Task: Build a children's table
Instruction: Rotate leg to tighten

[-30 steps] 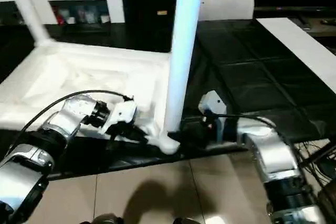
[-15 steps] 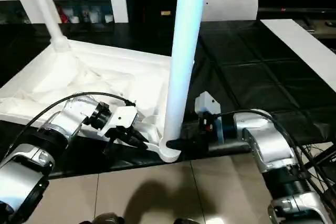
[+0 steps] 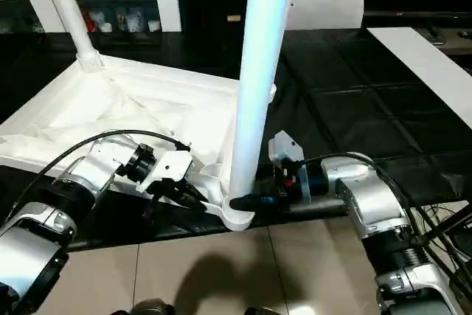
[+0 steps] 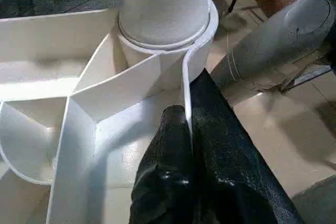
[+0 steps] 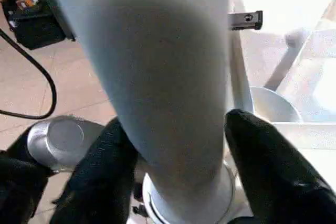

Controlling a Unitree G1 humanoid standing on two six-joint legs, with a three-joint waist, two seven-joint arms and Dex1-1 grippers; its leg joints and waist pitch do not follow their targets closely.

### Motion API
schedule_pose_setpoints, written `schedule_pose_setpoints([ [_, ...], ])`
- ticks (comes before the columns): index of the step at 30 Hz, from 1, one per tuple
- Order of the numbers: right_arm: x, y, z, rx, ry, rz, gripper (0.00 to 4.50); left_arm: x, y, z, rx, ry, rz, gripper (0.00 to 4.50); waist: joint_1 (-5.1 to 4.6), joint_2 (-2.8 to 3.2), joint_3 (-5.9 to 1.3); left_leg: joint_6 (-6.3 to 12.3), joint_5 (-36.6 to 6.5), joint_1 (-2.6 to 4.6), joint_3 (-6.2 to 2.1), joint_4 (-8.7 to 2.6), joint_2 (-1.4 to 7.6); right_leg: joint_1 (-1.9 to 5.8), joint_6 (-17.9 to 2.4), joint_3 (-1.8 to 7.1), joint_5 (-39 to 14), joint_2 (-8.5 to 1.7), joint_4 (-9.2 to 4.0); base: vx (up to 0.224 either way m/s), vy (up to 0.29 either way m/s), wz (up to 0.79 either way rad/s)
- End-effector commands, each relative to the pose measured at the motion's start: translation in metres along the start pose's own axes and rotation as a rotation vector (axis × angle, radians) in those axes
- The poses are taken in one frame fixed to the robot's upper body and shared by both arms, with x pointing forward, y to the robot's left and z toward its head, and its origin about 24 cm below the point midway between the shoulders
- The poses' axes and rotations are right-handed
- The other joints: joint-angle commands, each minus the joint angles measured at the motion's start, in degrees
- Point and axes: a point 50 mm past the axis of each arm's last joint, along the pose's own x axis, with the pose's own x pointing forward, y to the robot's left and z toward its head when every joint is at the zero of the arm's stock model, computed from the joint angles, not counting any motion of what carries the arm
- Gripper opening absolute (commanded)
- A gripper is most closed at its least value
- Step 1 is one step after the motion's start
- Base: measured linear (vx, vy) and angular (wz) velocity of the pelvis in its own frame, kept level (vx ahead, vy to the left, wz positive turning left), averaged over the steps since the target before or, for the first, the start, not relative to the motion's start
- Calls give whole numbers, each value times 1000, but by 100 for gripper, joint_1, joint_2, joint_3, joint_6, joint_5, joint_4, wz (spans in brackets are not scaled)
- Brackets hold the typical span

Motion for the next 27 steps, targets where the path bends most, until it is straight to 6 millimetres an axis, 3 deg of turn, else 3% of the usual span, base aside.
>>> schedule_pose_setpoints([
  [1,1,1,3,4,-9,18,231,6,0,5,55,40,-71,0,-28,-38,-465,369,-841,44,-47,-354,270,334,-871,313,-1988,-528,-393,0,0,0],
  [2,2,2,3,15,-21,17,226,6,0,5,53,40,-68,0,-27,-37,-466,371,-840,46,-47,-354,269,334,-863,312,-2005,-529,-398,0,0,0],
  [3,3,3,4,24,-38,3,220,6,1,5,45,36,-59,0,-18,41,-455,362,-837,44,-58,-359,266,330,-858,316,-2001,-528,-401,0,0,0],
  [4,3,3,4,28,-48,-4,213,7,1,5,41,33,-54,0,-33,-4,-461,347,-871,45,-52,-359,269,331,-845,313,-1980,-519,-410,0,0,0],
  [8,10,0,3,62,-89,-155,198,12,8,11,-19,-33,21,0,-44,-11,-441,280,-972,51,-58,-372,251,337,-774,296,-2235,-522,-440,0,0,0],
  [9,14,-3,1,74,-93,-243,197,14,13,13,-38,-34,72,0,-64,8,-422,230,-1058,71,-58,-377,248,305,-712,294,-2418,-519,-477,0,0,0],
  [13,35,-12,0,182,-133,-467,194,25,32,21,-112,-52,268,0,-211,3,-384,50,-1355,103,-91,-372,171,272,-390,226,-3219,-496,-601,0,0,0],
  [16,45,-18,1,222,-143,-592,193,30,42,29,-133,-79,362,0,-289,1,-381,51,-1470,92,-120,-376,159,286,-275,184,-3386,-507,-656,0,0,0],
  [19,58,-28,6,294,-167,-765,193,32,55,43,-122,-111,486,0,-445,6,-404,84,-1503,77,-137,-378,160,269,-423,199,-3089,-506,-624,0,0,0],
  [21,60,-28,8,301,-182,-781,193,31,56,43,-92,-95,492,0,-489,2,-407,176,-1436,55,-118,-367,148,286,-454,226,-2955,-510,-628,0,0,0],
  [22,61,-28,8,299,-186,-790,227,30,56,43,-77,-83,499,0,-491,3,-419,236,-1334,41,-109,-365,150,299,-491,245,-2799,-507,-603,0,0,0],
  [27,60,-25,6,298,-191,-820,271,27,56,41,-35,-57,501,0,-459,9,-438,319,-1060,38,-89,-371,182,308,-718,303,-2209,-505,-510,0,0,0],
])
